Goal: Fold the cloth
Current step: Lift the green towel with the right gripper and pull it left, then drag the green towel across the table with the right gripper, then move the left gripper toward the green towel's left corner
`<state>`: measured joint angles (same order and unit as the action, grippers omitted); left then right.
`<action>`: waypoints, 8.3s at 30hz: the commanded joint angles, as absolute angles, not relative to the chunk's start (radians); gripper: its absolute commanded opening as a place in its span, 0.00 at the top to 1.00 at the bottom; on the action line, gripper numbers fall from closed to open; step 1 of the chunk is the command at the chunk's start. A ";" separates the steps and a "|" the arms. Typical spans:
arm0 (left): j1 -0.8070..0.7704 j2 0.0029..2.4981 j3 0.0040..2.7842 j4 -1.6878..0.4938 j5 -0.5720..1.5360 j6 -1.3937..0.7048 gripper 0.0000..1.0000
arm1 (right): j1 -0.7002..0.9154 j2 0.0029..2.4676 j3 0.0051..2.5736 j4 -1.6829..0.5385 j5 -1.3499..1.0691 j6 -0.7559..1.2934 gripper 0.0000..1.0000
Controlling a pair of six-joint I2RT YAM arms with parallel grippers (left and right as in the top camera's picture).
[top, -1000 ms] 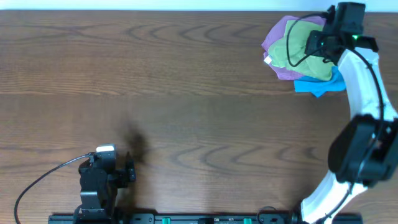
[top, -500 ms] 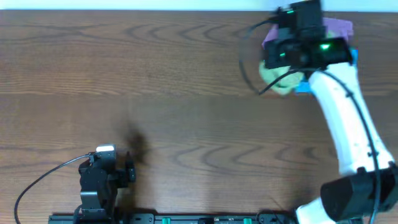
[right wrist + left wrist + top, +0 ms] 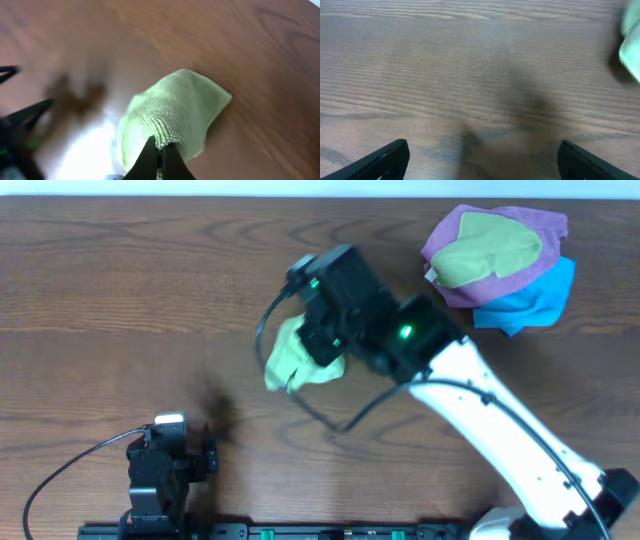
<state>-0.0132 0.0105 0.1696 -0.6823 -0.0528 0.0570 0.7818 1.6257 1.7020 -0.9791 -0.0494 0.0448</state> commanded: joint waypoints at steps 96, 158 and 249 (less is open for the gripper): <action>0.118 0.858 0.689 -0.636 0.146 -0.276 0.05 | 0.572 2.210 1.692 -0.645 -0.567 0.311 0.08; 0.186 0.840 0.689 -0.655 0.150 -0.258 0.05 | 0.606 2.293 1.792 -0.212 -0.404 0.312 0.99; 0.183 1.366 0.889 -0.335 0.334 -0.530 0.05 | 0.452 2.352 1.845 -0.661 -0.178 0.653 0.06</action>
<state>0.1806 1.3571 0.8650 -0.3546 0.3153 -0.4904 0.4545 2.3070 1.8500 -0.6609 -0.1585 0.6098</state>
